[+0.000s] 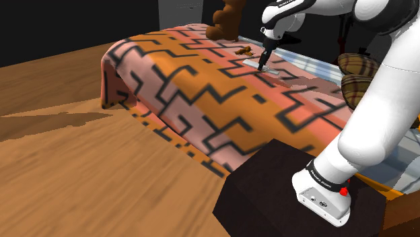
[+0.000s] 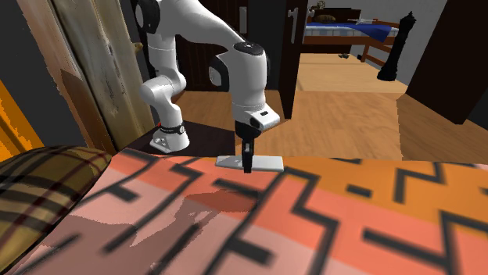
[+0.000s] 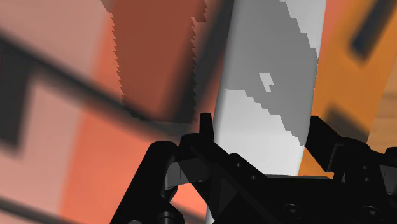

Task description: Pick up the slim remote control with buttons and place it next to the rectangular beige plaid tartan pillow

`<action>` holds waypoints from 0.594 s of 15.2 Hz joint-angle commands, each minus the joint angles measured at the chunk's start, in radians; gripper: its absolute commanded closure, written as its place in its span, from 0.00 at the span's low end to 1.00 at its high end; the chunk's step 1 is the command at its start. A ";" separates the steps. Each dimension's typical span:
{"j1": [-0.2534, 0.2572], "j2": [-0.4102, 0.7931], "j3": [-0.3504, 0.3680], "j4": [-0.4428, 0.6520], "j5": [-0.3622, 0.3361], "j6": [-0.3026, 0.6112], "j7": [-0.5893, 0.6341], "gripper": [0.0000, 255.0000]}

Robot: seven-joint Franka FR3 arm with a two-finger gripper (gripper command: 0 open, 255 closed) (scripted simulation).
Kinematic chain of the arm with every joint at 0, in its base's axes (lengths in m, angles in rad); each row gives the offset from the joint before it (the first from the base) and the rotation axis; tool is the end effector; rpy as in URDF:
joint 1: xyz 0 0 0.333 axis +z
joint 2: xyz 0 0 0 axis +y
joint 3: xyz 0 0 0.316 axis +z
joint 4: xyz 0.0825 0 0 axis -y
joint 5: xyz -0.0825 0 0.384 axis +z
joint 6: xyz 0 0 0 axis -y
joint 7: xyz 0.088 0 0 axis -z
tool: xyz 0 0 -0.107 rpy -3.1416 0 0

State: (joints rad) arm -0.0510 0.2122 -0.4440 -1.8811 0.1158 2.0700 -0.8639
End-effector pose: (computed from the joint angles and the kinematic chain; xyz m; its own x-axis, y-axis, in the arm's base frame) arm 0.5412 -0.2717 0.4070 0.9486 0.3164 0.0077 0.3165 -0.9486 -0.0079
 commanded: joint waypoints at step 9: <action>0.004 -0.037 -0.005 0.091 -0.023 -0.124 0.018 1.00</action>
State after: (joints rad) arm -0.0461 0.1742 -0.4484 -1.8043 0.0933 1.9598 -0.8462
